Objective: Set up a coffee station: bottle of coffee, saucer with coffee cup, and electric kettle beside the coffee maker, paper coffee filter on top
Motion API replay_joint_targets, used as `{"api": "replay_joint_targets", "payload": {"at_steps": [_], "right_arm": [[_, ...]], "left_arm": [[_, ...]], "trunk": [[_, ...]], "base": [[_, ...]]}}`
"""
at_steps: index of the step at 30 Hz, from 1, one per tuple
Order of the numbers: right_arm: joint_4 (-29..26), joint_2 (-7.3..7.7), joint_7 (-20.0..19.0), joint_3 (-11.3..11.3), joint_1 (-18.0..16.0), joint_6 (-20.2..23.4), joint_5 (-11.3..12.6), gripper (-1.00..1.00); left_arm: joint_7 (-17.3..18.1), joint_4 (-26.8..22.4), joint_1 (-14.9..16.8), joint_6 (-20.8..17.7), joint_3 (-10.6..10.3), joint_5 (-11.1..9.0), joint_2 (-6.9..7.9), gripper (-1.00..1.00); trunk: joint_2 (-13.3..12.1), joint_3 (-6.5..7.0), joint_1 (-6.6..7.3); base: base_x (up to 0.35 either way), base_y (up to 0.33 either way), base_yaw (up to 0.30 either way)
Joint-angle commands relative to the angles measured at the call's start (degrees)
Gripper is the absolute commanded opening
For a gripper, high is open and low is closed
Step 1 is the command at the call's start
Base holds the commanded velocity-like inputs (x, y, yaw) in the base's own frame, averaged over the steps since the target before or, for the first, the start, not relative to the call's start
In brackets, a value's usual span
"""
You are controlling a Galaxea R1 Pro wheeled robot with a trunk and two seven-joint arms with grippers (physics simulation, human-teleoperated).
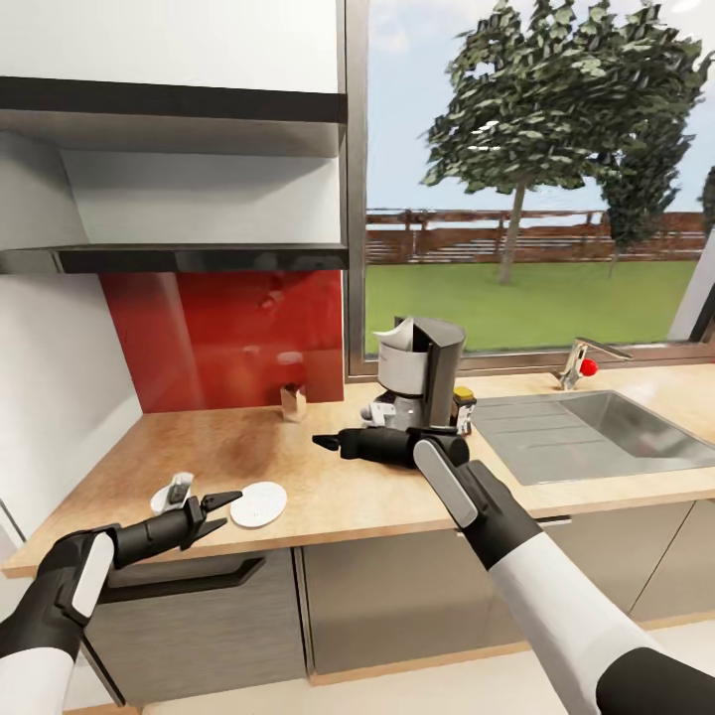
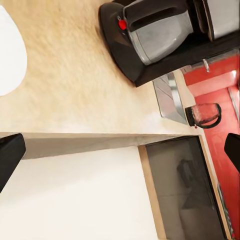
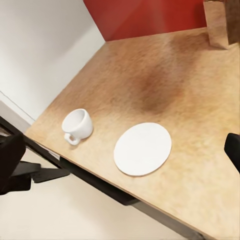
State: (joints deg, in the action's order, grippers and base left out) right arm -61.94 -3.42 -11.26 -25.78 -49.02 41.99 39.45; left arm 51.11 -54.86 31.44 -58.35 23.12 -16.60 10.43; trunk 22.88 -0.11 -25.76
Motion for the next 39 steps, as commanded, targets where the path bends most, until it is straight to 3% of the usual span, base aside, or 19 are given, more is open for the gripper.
{"api": "replay_joint_targets", "payload": {"at_steps": [1, 9, 17, 28, 39], "right_arm": [[0.2, -0.03, -0.2, 0.0, 0.0, 0.2, -0.2, 1.00], [-0.2, -0.33, 0.2, 0.4, 0.0, 0.3, -0.1, 1.00], [-0.9, -0.36, 0.2, 0.4, 0.0, 0.4, -0.1, 1.00], [-0.9, -0.28, 0.2, 0.4, 0.0, 0.4, 0.0, 1.00], [-0.9, -0.33, 0.3, 0.5, 0.0, 0.4, 0.1, 1.00]], "left_arm": [[0.3, 0.0, 0.0, -0.2, 0.0, -0.1, -0.04, 1.00], [0.4, 0.7, -0.6, 0.0, 0.1, -0.4, -0.85, 1.00], [0.3, 0.6, -1.3, 0.4, 0.0, -0.3, -2.11, 1.00], [0.3, 0.6, -1.4, 0.5, -0.2, -0.3, -3.53, 1.00], [0.2, 0.7, -1.8, 0.5, -0.1, -0.2, -3.94, 1.00]], "trunk": [[0.0, -0.03, -0.02], [0.0, -0.06, -0.02], [0.0, -0.35, -0.02], [0.0, -0.73, -0.02], [0.0, -1.16, -0.02]], "base": [[0.000, 0.000, 0.000], [0.000, 0.000, 0.018], [0.012, 0.000, 0.205], [0.201, -0.047, 0.185], [0.125, -0.057, 0.119]]}}
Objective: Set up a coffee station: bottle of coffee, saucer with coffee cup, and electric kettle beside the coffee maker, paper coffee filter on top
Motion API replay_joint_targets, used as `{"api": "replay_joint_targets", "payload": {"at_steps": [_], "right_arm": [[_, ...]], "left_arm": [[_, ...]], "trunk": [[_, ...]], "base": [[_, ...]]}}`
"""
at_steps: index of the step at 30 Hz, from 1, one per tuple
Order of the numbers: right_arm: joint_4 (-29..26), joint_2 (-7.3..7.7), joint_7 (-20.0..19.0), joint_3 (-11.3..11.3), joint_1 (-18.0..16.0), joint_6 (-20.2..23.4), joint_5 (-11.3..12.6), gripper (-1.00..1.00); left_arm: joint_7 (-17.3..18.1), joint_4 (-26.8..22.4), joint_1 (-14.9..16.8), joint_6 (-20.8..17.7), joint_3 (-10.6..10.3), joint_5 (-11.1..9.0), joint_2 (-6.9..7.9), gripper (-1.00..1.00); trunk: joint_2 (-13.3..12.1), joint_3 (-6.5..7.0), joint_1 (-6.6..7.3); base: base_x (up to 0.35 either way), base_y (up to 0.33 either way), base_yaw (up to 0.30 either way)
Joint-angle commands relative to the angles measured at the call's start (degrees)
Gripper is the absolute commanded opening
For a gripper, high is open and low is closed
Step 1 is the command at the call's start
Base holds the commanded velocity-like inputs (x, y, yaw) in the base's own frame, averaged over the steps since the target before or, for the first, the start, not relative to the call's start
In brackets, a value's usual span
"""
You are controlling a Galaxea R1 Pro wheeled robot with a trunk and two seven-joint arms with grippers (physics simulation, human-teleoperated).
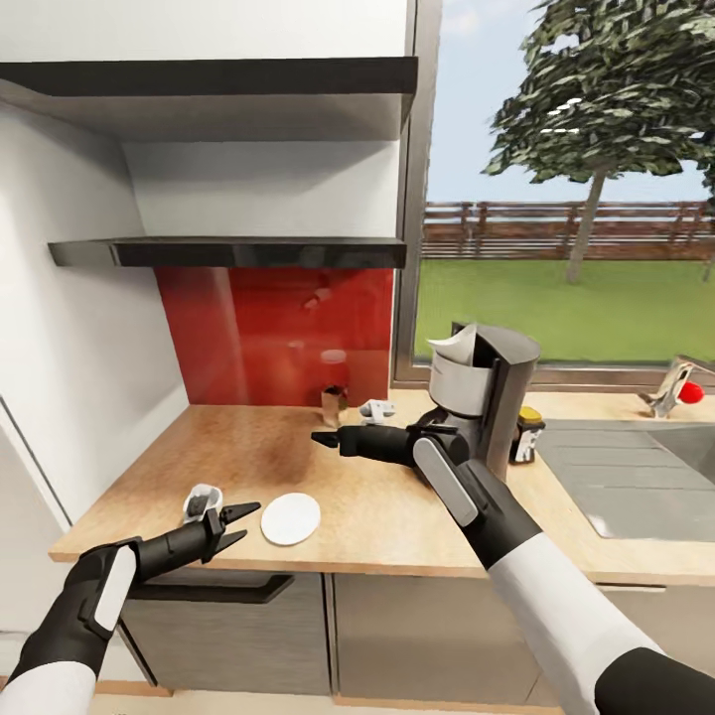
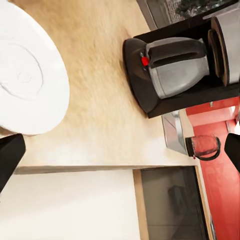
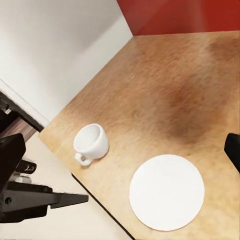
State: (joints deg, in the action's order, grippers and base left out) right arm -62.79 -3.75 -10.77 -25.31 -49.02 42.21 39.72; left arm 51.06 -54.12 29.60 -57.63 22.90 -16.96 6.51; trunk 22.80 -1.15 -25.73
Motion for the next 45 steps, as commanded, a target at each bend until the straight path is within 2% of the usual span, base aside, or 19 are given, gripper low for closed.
{"api": "replay_joint_targets", "payload": {"at_steps": [1, 10, 12, 15, 19, 21, 22, 26, 37, 45], "right_arm": [[0.0, -0.01, -0.2, 0.0, -0.1, 0.2, -0.2, 1.00], [1.2, -0.13, -0.1, 0.6, 0.0, 0.2, 0.4, 1.00], [3.1, -0.20, -0.1, 0.8, -0.1, 0.2, 0.7, 1.00], [10.0, -0.46, -0.2, 1.2, -0.1, 0.1, 1.2, 1.00], [12.7, -0.50, -0.2, 1.3, -0.1, 0.1, 1.2, 1.00], [13.7, -0.45, -0.2, 2.9, -0.1, 0.0, 1.2, 1.00], [15.2, -0.39, -0.4, 5.6, -0.1, 0.0, 1.3, 1.00], [16.1, -0.29, -0.6, 7.3, 0.0, 0.0, 1.3, 1.00], [16.7, -0.37, -0.8, 7.3, 0.0, 0.0, 1.2, 1.00], [19.6, -0.86, -0.8, 7.1, 0.0, 0.0, 1.2, 1.00]], "left_arm": [[0.3, 0.0, -0.1, -0.2, 0.1, 0.2, -0.01, 1.00], [0.1, 0.2, -0.4, -0.2, 0.0, 1.0, -0.54, 1.00], [-0.2, 0.5, -0.4, -0.1, 0.0, 1.1, -0.77, 1.00], [-1.5, 1.4, -0.8, 0.3, 0.0, 1.3, -1.14, 1.00], [-2.1, 1.7, -1.1, 1.6, -0.1, 1.3, -1.22, 1.00], [-2.2, 1.7, -1.1, 1.8, -0.1, 1.2, -1.23, 1.00], [-2.2, 1.7, -1.1, 1.9, -0.1, 1.2, -1.23, 1.00], [-2.2, 1.7, -1.1, 1.9, -0.1, 1.2, -1.23, 1.00], [-2.5, 1.8, -1.4, 1.9, -0.2, 1.2, -1.62, 1.00], [-6.1, 1.8, -2.1, 1.9, -0.2, 1.2, -2.20, 1.00]], "trunk": [[0.1, -0.18, -0.05], [0.1, -0.31, -0.05], [0.1, -0.32, -0.05], [0.1, -0.32, -0.05], [0.1, -0.32, -0.05], [0.1, -0.32, -0.05], [0.1, -0.32, -0.05], [0.1, -0.32, -0.05], [0.1, -0.32, -0.05], [0.1, -0.32, -0.05]], "base": [[0.156, -0.075, 0.185], [0.029, -0.014, 0.043], [0.002, -0.001, 0.002], [0.000, 0.000, 0.000], [0.000, 0.000, 0.000], [0.061, 0.000, 0.000], [0.223, 0.000, 0.000], [0.199, 0.000, 0.000], [0.035, 0.000, 0.000], [0.000, 0.000, 0.000]]}}
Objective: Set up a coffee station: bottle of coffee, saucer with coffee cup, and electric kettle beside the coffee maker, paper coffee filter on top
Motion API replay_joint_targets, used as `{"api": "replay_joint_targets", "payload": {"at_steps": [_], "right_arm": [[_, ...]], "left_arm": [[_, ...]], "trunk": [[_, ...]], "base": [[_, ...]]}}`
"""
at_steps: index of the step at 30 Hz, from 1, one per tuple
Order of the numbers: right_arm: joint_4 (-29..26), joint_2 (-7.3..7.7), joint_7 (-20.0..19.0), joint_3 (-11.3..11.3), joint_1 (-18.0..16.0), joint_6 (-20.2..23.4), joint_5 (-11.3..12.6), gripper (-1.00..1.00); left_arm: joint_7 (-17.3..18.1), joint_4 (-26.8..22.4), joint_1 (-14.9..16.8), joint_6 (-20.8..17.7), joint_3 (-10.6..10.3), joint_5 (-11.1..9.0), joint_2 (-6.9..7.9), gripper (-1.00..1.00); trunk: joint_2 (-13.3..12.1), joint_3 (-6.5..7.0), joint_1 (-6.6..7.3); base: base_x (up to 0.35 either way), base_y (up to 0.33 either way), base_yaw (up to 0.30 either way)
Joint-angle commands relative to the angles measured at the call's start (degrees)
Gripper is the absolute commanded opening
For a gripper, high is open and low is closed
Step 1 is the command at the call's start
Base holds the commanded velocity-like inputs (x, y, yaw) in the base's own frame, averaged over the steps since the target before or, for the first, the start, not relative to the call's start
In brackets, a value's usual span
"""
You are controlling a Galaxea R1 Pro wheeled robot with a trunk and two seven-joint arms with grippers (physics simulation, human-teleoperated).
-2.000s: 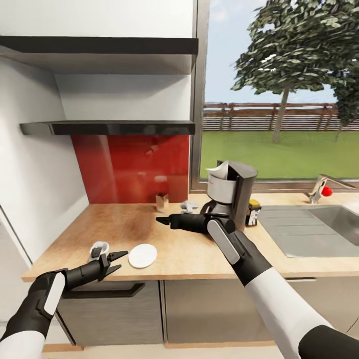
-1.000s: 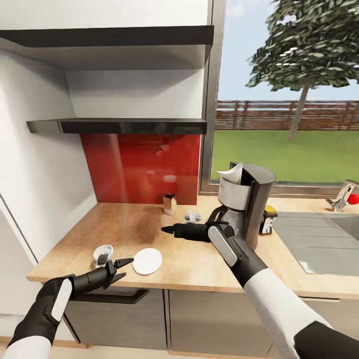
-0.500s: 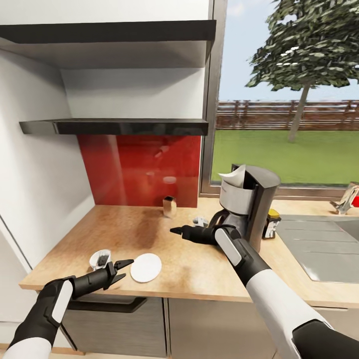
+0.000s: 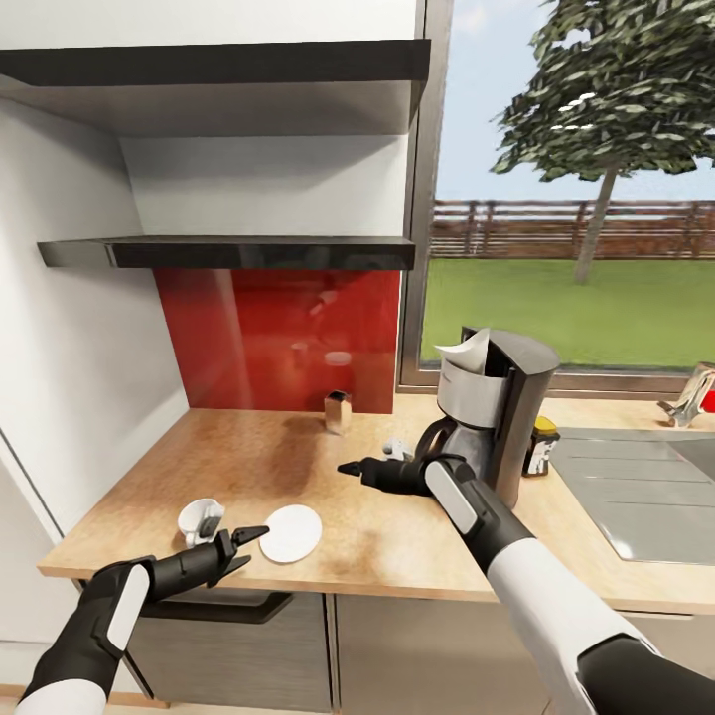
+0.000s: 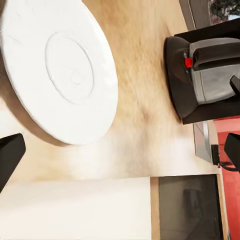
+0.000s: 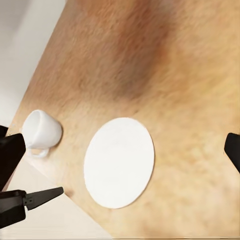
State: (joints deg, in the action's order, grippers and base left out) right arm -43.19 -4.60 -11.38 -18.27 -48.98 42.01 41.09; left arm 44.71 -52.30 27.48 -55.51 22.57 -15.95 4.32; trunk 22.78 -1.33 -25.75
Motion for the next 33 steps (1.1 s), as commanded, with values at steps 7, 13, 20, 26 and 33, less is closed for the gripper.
{"api": "replay_joint_targets", "payload": {"at_steps": [7, 13, 20, 26, 33], "right_arm": [[2.2, -0.50, -0.2, 0.0, -0.1, 0.2, -0.2, 1.00], [3.6, -0.51, -3.3, 0.0, 0.0, 0.1, -0.2, 1.00], [7.2, -0.55, -6.8, 0.0, 0.0, 0.2, -0.5, 1.00], [9.9, -2.03, -7.0, -0.8, 0.0, 0.1, -0.5, 1.00], [13.3, -3.26, -7.1, -1.3, 0.0, 0.0, -0.5, 1.00]], "left_arm": [[0.0, 0.0, 0.0, -0.2, 0.1, 0.2, -0.56, 1.00], [-0.1, 0.0, -0.2, -0.2, 0.1, 0.3, -0.63, 1.00], [-0.1, 0.0, -0.7, -0.2, 0.1, 0.2, -0.64, 1.00], [-0.1, 0.0, -1.0, -0.2, 0.1, 0.2, -0.64, 1.00], [-0.1, 0.0, -1.6, -0.2, 0.1, 0.3, -0.63, 1.00]], "trunk": [[0.1, -0.14, -0.04], [0.1, -0.14, -0.04], [0.1, -0.14, -0.04], [0.1, -0.14, -0.04], [0.1, -0.14, -0.04]], "base": [[0.011, 0.000, 0.000], [0.146, 0.000, 0.000], [0.029, 0.001, 0.000], [0.083, 0.057, 0.000], [0.008, 0.006, 0.000]]}}
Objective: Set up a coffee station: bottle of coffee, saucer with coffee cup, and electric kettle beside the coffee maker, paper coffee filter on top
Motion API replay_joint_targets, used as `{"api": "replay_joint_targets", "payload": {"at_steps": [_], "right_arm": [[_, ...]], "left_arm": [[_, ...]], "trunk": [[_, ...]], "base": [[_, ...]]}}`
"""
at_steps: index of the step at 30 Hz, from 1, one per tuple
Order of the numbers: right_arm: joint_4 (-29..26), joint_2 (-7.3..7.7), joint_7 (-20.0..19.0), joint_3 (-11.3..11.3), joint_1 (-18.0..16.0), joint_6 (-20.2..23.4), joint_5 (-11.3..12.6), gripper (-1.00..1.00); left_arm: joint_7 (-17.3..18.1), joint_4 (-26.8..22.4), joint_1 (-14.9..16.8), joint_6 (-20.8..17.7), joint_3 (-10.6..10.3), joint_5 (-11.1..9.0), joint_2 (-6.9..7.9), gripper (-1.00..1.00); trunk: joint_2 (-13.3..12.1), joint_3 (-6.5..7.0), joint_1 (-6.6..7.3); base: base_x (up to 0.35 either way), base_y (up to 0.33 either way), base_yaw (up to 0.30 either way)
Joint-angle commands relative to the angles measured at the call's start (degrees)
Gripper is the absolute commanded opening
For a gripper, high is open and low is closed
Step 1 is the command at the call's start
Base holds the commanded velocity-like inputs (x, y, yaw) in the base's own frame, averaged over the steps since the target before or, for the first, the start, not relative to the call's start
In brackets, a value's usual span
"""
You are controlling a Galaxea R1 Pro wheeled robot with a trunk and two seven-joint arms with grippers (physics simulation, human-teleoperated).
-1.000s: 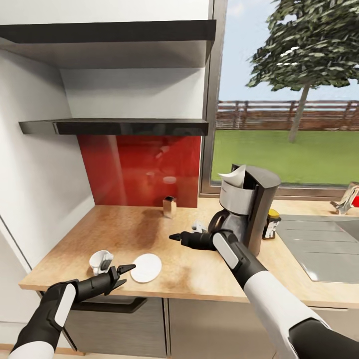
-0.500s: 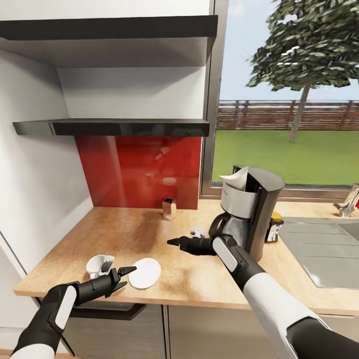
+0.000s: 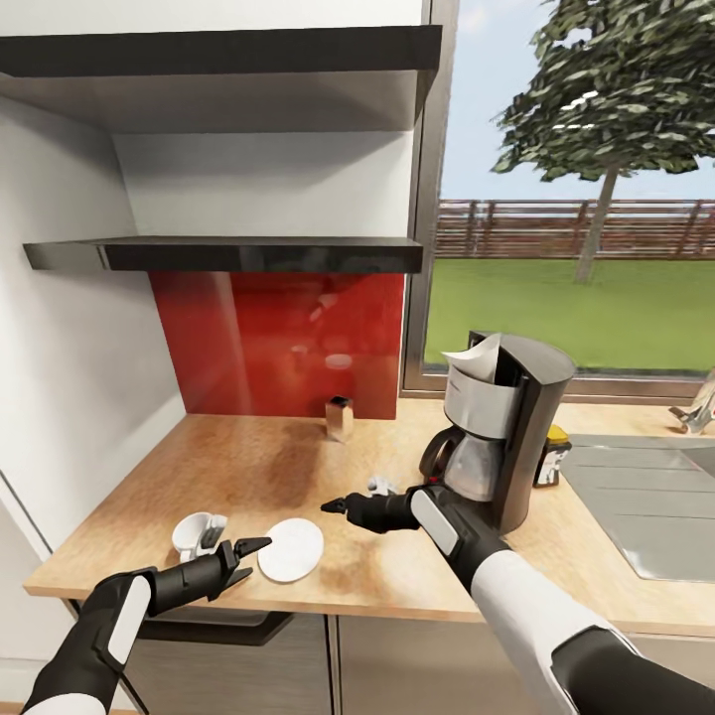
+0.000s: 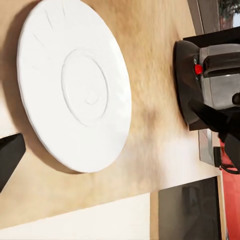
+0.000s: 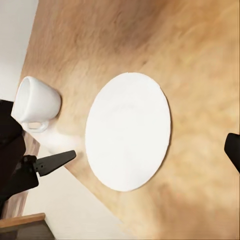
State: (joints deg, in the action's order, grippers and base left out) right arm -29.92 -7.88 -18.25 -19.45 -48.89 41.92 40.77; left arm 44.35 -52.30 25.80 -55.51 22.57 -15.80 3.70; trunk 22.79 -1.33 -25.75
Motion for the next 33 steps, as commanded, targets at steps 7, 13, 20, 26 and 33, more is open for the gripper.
{"api": "replay_joint_targets", "payload": {"at_steps": [7, 13, 20, 26, 33], "right_arm": [[0.4, -0.72, -0.2, -0.1, 0.0, 0.1, -0.2, 1.00], [0.5, -0.93, -0.2, -0.1, 0.5, 0.1, -0.2, 1.00], [0.5, -1.11, -0.2, -0.1, 0.8, 0.1, -0.2, 1.00], [0.6, -1.25, -0.2, -0.1, 1.0, 0.0, -0.2, 1.00], [0.6, -1.29, -0.1, -0.1, 1.1, 0.0, -0.2, 1.00]], "left_arm": [[0.3, 0.0, -0.3, -0.2, 0.1, 0.2, 0.04, 1.00], [0.3, 0.0, -0.6, -0.2, 0.1, 0.2, 0.07, 1.00], [0.3, 0.0, -0.7, -0.2, 0.1, 0.2, 0.07, 1.00], [0.3, 0.0, -0.7, -0.2, 0.1, 0.3, 0.07, 1.00], [-1.5, -0.1, -0.7, -0.1, 0.1, 0.3, 0.01, 1.00]], "trunk": [[0.1, -0.14, -0.04], [0.1, -0.14, -0.04], [0.1, -0.14, -0.04], [0.1, -0.14, -0.04], [0.1, -0.14, -0.04]], "base": [[0.000, 0.000, 0.000], [0.024, 0.016, 0.000], [0.061, 0.038, 0.000], [0.006, 0.003, 0.000], [0.000, 0.000, 0.000]]}}
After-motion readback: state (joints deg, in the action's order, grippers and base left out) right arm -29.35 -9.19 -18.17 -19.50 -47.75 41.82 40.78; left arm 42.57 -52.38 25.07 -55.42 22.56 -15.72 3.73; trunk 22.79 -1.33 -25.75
